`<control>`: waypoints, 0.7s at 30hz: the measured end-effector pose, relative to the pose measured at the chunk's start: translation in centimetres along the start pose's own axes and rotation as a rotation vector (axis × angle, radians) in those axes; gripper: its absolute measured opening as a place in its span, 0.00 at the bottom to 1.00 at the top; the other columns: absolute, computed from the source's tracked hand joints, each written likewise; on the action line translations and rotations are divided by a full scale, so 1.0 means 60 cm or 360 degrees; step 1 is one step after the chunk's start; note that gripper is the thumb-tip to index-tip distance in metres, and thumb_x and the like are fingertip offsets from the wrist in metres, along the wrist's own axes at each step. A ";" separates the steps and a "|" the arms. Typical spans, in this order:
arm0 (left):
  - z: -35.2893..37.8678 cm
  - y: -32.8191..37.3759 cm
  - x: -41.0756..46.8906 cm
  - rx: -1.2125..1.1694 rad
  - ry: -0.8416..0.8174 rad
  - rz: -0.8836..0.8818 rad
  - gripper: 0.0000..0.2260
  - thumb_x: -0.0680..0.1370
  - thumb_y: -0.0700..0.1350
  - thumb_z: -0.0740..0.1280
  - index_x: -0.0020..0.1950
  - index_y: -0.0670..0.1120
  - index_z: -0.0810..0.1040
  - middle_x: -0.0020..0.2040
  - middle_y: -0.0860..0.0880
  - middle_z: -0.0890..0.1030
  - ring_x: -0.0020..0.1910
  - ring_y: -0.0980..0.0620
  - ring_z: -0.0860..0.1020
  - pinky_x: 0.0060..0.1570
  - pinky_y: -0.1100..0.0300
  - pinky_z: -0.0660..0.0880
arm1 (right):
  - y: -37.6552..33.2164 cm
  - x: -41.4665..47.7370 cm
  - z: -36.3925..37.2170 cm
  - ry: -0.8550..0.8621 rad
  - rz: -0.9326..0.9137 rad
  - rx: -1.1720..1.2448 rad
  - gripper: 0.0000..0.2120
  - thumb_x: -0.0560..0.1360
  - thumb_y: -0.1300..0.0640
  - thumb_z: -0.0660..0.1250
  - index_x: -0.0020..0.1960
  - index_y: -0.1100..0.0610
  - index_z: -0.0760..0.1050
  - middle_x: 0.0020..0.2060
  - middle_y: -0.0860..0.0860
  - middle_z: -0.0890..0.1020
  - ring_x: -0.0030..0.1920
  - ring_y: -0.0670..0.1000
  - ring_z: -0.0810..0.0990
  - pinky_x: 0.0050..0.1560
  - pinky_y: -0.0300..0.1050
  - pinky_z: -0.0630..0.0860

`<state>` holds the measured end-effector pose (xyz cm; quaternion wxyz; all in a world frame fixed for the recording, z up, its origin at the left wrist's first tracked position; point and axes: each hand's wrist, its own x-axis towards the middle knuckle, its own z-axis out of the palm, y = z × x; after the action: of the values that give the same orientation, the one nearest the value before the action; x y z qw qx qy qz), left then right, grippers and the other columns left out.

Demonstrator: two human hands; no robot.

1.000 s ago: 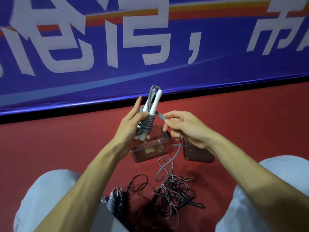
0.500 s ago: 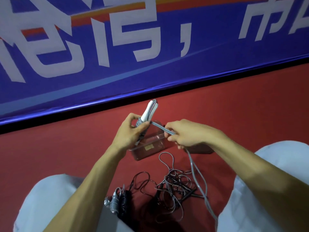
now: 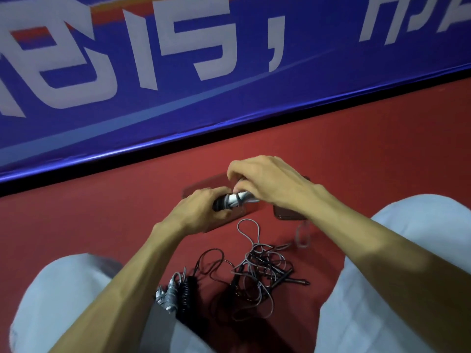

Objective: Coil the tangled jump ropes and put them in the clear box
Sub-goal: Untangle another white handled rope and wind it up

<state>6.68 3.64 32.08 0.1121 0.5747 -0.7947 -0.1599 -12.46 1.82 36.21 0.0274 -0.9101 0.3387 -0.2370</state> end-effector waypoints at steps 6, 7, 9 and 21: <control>-0.004 0.013 -0.004 -0.0091 0.0112 0.0121 0.23 0.66 0.72 0.61 0.52 0.58 0.75 0.41 0.54 0.78 0.41 0.53 0.75 0.44 0.48 0.76 | 0.021 0.004 0.006 0.0355 0.0434 0.0119 0.11 0.68 0.47 0.75 0.42 0.53 0.79 0.35 0.48 0.80 0.40 0.53 0.78 0.40 0.46 0.72; -0.005 0.014 -0.005 -0.0092 0.0127 0.0102 0.24 0.66 0.75 0.61 0.50 0.59 0.75 0.39 0.54 0.78 0.38 0.55 0.75 0.41 0.49 0.76 | 0.023 0.006 0.007 0.0352 0.0498 0.0160 0.12 0.66 0.46 0.76 0.40 0.52 0.80 0.35 0.46 0.79 0.39 0.51 0.77 0.40 0.44 0.71; -0.009 0.020 -0.009 -0.0058 0.0151 0.0039 0.26 0.65 0.77 0.59 0.47 0.59 0.76 0.35 0.53 0.76 0.33 0.56 0.72 0.36 0.54 0.72 | 0.025 0.009 0.008 0.0313 0.0621 0.0267 0.12 0.63 0.45 0.78 0.38 0.51 0.81 0.32 0.43 0.78 0.37 0.47 0.75 0.39 0.42 0.69; -0.057 0.041 -0.018 -0.1629 0.0389 -0.0058 0.12 0.80 0.41 0.60 0.60 0.50 0.78 0.44 0.51 0.82 0.39 0.53 0.77 0.37 0.65 0.75 | 0.032 0.027 0.002 0.0148 0.0838 0.1263 0.11 0.79 0.58 0.65 0.40 0.60 0.81 0.27 0.53 0.75 0.20 0.41 0.64 0.20 0.33 0.58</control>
<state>6.10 4.94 36.21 0.4675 0.4747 -0.5860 -0.4612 -12.49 -0.70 36.41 0.4168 -0.7011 0.4419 -0.3736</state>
